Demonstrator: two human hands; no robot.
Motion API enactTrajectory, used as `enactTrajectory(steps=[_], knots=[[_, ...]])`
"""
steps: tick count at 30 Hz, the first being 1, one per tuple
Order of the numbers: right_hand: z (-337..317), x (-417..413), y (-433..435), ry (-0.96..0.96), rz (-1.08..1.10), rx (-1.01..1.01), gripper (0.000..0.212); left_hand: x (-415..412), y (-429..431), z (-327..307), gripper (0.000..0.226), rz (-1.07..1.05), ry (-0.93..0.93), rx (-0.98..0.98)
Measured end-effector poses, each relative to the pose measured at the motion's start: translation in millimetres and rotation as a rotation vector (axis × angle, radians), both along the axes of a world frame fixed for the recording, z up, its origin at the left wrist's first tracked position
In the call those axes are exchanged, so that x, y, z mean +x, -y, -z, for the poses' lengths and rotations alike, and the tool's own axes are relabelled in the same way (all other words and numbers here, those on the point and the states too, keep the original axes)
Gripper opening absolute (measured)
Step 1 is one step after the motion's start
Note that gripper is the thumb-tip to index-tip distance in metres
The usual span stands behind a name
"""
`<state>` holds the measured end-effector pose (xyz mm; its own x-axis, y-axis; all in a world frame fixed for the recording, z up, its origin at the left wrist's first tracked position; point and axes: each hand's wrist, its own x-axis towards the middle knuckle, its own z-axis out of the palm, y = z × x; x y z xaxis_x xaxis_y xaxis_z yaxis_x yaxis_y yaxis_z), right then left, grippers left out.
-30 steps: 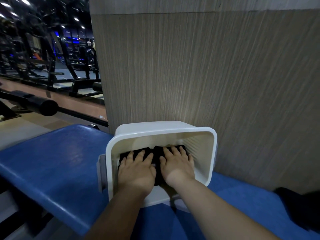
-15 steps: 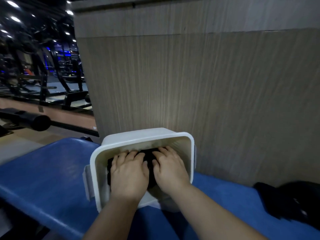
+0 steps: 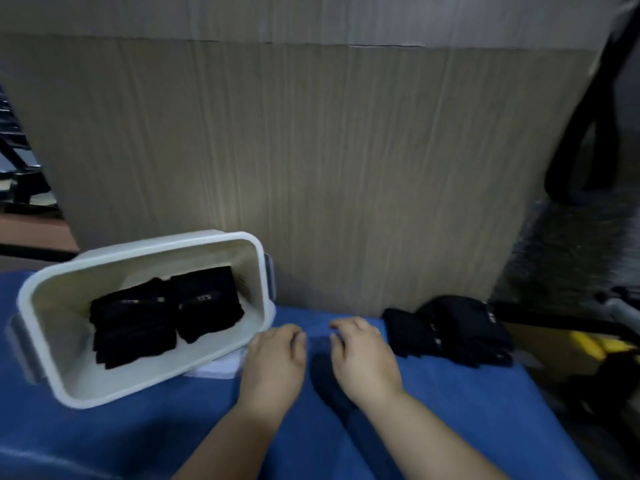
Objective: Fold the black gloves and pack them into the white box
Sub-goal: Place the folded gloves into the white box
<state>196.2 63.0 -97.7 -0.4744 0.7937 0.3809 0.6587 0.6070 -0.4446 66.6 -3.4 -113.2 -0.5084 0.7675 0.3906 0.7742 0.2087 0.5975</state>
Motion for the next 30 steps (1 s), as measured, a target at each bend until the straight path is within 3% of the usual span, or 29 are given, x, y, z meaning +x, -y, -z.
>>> enactTrajectory(steps=[7,12,18,30], knots=[[13.8,87.2,-23.7,-0.044,0.190,-0.001,0.030,80.8,-44.7,7.2,0.028,0.161,0.119,-0.154],[14.9,127.9,-41.1,-0.203,0.359,0.049,0.024,122.0,-68.3,-0.9,0.029,0.238,0.166,-0.204],[14.5,155.7,-58.9,-0.234,0.530,0.081,0.030,160.7,-99.8,-16.4,0.028,0.308,0.281,-0.210],[24.5,165.7,-73.9,-0.062,0.479,-0.055,0.050,192.3,-153.6,-24.8,0.046,0.260,0.501,-0.274]])
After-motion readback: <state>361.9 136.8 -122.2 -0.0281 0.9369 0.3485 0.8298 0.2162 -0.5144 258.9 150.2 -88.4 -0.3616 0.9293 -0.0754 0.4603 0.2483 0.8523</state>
